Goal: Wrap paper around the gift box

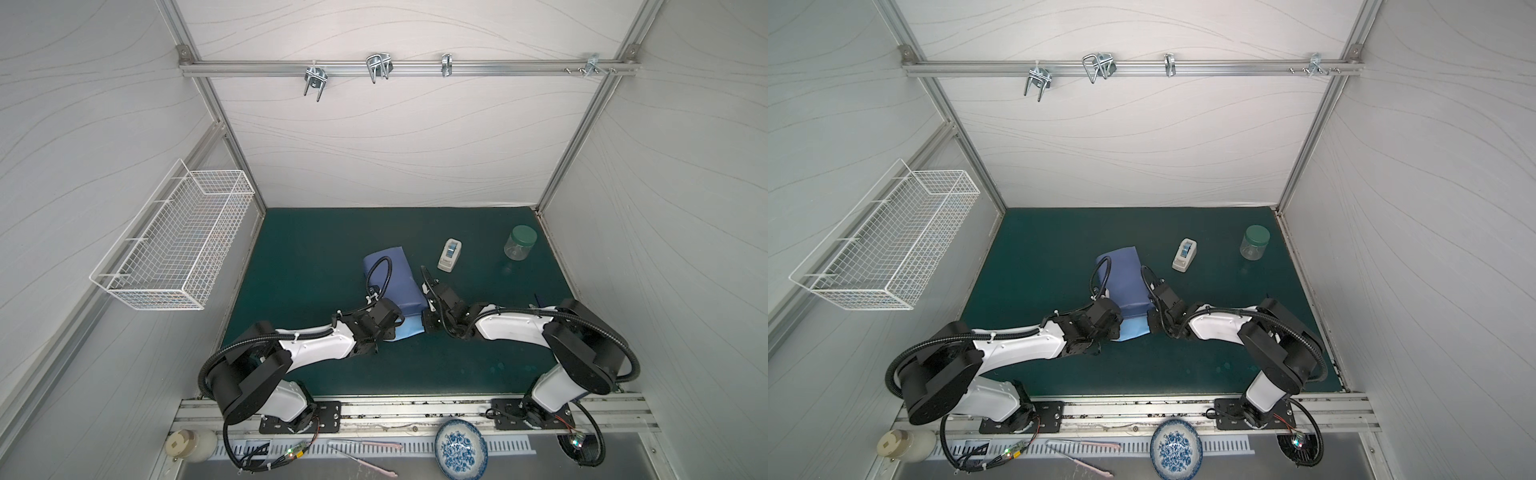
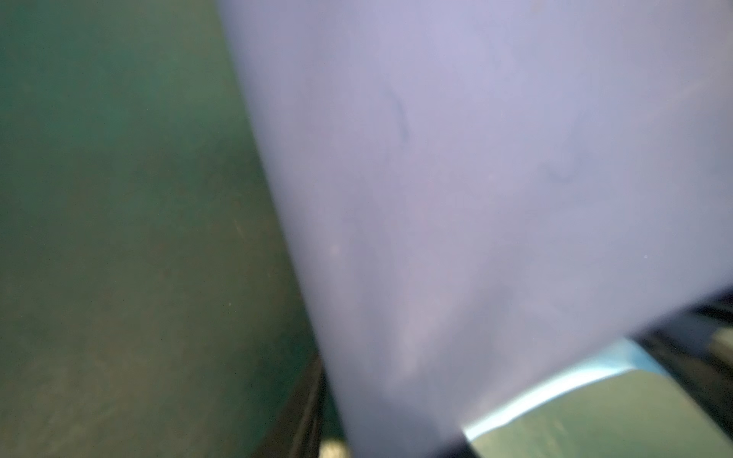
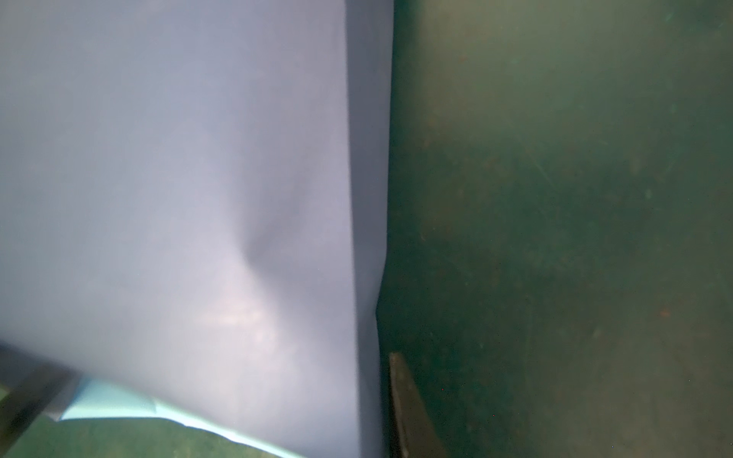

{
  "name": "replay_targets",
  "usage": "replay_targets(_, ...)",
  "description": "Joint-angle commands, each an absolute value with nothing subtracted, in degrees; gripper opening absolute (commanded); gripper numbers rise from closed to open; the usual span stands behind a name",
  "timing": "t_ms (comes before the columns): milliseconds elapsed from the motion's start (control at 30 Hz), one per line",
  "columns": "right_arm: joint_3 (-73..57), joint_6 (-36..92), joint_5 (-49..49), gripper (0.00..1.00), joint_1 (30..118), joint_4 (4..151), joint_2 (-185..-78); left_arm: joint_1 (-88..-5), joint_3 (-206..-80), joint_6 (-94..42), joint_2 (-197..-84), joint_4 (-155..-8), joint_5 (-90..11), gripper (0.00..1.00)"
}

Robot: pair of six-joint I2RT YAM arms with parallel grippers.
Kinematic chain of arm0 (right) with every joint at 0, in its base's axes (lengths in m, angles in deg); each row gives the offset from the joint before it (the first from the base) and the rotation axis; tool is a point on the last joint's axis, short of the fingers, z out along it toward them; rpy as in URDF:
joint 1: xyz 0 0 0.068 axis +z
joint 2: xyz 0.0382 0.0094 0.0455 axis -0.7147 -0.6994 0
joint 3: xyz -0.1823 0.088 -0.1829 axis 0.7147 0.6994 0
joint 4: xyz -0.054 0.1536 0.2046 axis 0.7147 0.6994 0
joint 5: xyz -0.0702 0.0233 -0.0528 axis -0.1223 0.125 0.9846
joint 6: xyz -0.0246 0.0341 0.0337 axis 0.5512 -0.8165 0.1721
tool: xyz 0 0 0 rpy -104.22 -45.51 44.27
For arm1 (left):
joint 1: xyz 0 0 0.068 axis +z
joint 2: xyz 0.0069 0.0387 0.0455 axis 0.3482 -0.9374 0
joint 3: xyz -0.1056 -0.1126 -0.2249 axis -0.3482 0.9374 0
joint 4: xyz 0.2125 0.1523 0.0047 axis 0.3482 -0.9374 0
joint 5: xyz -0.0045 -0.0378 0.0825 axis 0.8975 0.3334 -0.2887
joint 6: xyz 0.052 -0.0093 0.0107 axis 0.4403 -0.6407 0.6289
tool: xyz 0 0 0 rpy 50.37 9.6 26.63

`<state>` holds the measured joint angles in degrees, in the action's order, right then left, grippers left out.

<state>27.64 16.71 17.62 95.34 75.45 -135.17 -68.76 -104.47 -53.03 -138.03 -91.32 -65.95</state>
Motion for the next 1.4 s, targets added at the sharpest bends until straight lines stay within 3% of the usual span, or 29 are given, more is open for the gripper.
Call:
replay_targets(0, 27.37, 16.77, 17.17, 0.14, 94.85, 76.06, -133.47, -68.4, -103.36, -53.18, -133.48, -92.12, -65.3, 0.45)
replay_targets(200, 27.82, 17.14, 15.42, 0.15, 94.01, 75.58, -133.16, -68.38, -105.52, -49.18, -124.44, -100.77, -63.94, 0.73)
replay_targets(333, 28.0, 17.09, 14.2, 0.15, 93.72, 74.71, -133.49, -68.28, -108.34, -42.71, -119.18, -104.98, -66.28, 0.83)
replay_targets(633, 28.16, 15.58, 11.84, 0.16, 92.83, 73.9, -134.61, -68.27, -107.91, -10.5, -116.95, -95.25, -64.55, 0.81)
replay_targets(900, 28.61, 14.77, 10.67, 0.16, 92.42, 73.45, -135.24, -66.92, -108.68, 17.35, -123.3, -92.08, -58.44, 0.92)
replay_targets(1100, 28.6, 14.83, 10.64, 0.15, 92.39, 73.56, -135.11, -60.72, -109.41, 27.64, -124.09, -91.03, -47.49, 0.94)
replay_targets(1367, 28.68, 15.05, 11.36, 0.15, 92.34, 73.99, -134.46, -57.34, -109.88, 37.07, -129.84, -89.05, -41.95, 0.95)
